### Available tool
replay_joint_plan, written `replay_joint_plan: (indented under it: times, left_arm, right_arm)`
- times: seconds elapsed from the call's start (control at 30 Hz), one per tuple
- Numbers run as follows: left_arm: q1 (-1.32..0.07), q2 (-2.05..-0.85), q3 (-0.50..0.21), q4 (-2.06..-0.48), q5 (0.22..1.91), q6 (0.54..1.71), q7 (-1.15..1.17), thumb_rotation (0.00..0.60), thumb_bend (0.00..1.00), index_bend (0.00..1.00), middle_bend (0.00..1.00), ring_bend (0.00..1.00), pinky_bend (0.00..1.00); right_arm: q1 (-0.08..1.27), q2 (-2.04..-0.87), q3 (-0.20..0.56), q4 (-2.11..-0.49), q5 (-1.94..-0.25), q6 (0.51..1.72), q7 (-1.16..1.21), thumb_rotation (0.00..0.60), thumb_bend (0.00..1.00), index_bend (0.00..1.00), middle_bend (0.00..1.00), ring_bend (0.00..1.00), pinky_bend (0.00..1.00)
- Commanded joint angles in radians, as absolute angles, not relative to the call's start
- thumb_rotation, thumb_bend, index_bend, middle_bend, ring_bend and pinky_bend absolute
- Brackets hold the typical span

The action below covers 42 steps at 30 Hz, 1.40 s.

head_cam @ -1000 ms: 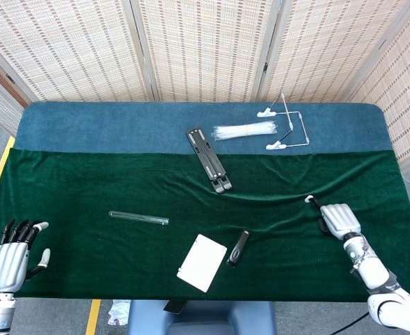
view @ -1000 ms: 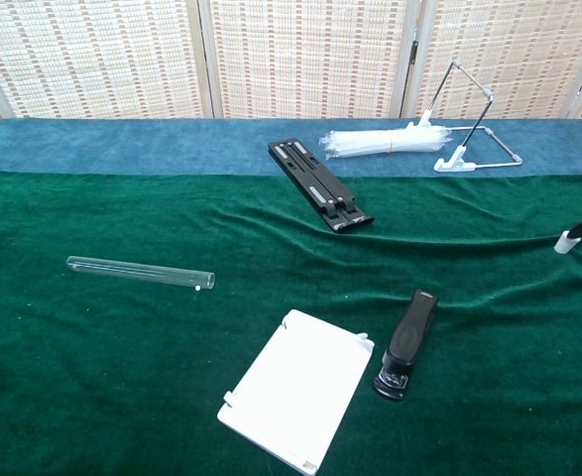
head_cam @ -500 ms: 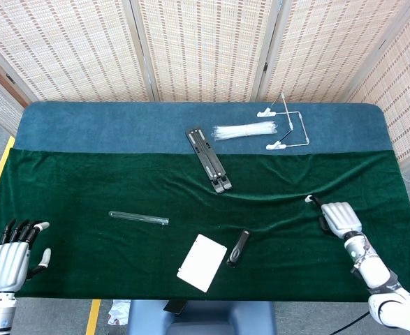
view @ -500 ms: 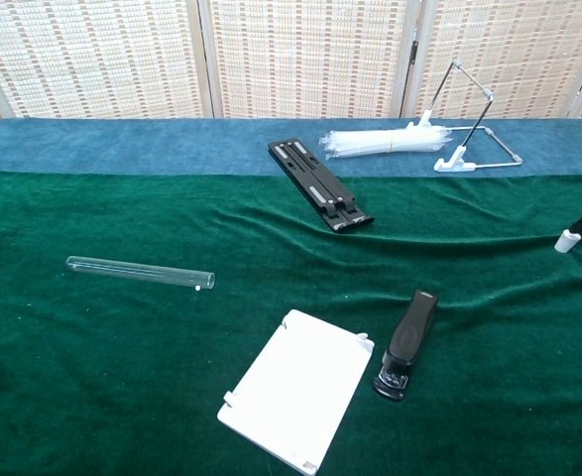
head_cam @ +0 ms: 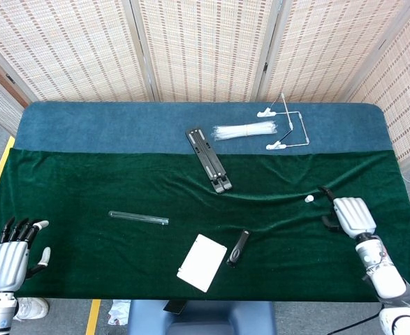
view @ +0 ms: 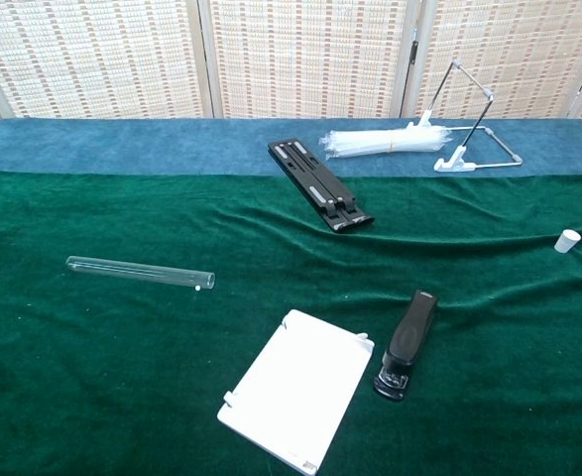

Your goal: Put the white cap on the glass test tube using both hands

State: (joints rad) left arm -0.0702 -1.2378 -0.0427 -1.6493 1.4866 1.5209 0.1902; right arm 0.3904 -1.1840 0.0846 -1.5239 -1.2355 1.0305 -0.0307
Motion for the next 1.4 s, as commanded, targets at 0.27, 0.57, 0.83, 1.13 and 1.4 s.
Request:
replay_joint_plan:
  times: [0.27,0.57,0.83,1.13,1.4]
  left_arm:
    - [-0.064,-1.233,-0.038,-1.659,1.493,1.529,0.195,0.600,0.47,0.27,0.24,0.15,0.00]
    - [-0.069,-1.236,-0.038,-1.666,1.494,1.519,0.208,0.600,0.47,0.26,0.24,0.15,0.00]
    - [-0.072,-1.237,-0.041,-1.669,1.483,1.511,0.217,0.600,0.47,0.26,0.24,0.15,0.00]
    - [-0.077,-1.240,-0.040,-1.671,1.473,1.497,0.232,0.600,0.47,0.26,0.23,0.15,0.00]
    - [-0.080,-1.244,-0.041,-1.666,1.463,1.487,0.237,0.600,0.46,0.26,0.23,0.15,0.00]
  right_arm:
    - [0.355,-1.130,0.079,-1.540,-1.356,1.142,-0.097,0.548,0.18,0.20,0.81,0.98,0.82]
    - [0.392,-1.215,0.104,-1.379,-1.315,1.109,-0.189,0.590,0.23,0.38,0.95,1.00,0.99]
    - [0.453,-1.307,0.123,-1.259,-1.259,1.001,-0.190,0.589,0.30,0.42,0.98,1.00,1.00]
    - [0.511,-1.385,0.130,-1.154,-1.220,0.901,-0.199,0.590,0.35,0.43,0.98,1.00,1.00]
    - [0.539,-1.428,0.130,-1.102,-1.196,0.855,-0.219,0.591,0.35,0.43,0.98,1.00,1.00]
